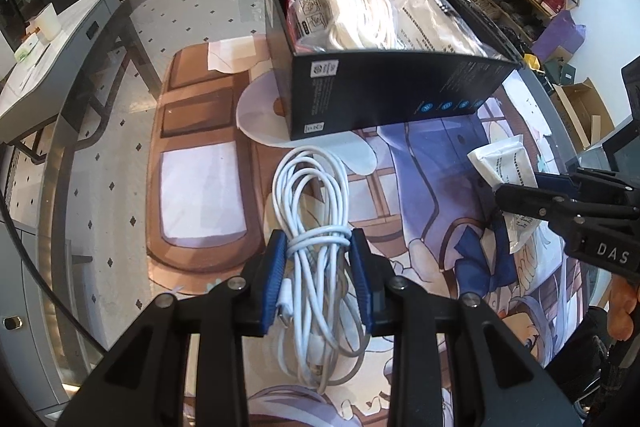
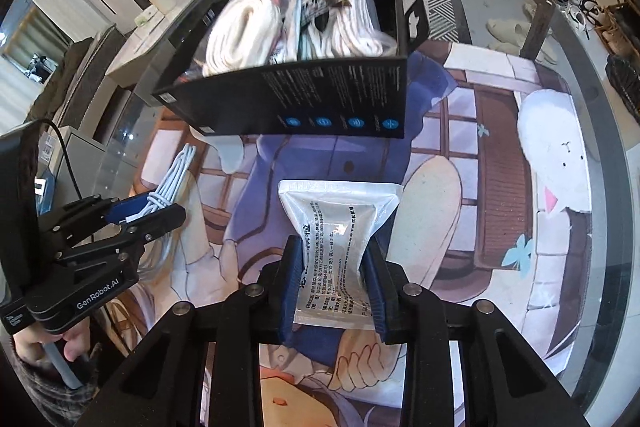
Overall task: Organize soft objects
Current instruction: 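Lift the white cable and white packet with both tools over the black box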
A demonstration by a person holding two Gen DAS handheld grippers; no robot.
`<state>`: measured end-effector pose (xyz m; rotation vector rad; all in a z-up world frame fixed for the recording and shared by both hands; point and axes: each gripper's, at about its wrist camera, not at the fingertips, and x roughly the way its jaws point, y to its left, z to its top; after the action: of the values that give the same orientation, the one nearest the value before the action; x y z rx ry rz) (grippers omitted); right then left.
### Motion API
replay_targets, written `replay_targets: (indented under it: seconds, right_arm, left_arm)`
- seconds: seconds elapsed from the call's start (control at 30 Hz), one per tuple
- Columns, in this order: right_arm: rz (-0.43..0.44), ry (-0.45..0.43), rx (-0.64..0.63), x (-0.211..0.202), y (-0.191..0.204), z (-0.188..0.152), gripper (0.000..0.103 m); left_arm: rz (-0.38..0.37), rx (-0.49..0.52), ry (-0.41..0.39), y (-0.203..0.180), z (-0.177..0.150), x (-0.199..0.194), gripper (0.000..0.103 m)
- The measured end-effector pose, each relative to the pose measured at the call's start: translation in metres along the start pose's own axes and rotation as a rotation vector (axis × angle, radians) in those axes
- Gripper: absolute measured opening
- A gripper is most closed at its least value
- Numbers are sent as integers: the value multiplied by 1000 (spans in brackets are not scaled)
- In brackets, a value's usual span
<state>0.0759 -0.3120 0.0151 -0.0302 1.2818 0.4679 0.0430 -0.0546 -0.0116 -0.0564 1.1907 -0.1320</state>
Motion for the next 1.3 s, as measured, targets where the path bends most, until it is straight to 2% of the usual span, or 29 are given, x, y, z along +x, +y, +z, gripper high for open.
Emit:
replay_targets:
  seconds: [0.53,1.3]
  right_arm:
    - [59,-89,-26,-55,10,7,30]
    - [88,-153,-37,-79,20,31,30]
  left_arm:
    - [-2,28,-59,-10,14,-32,30]
    - [-1,60,-112,-26,40,-60,30]
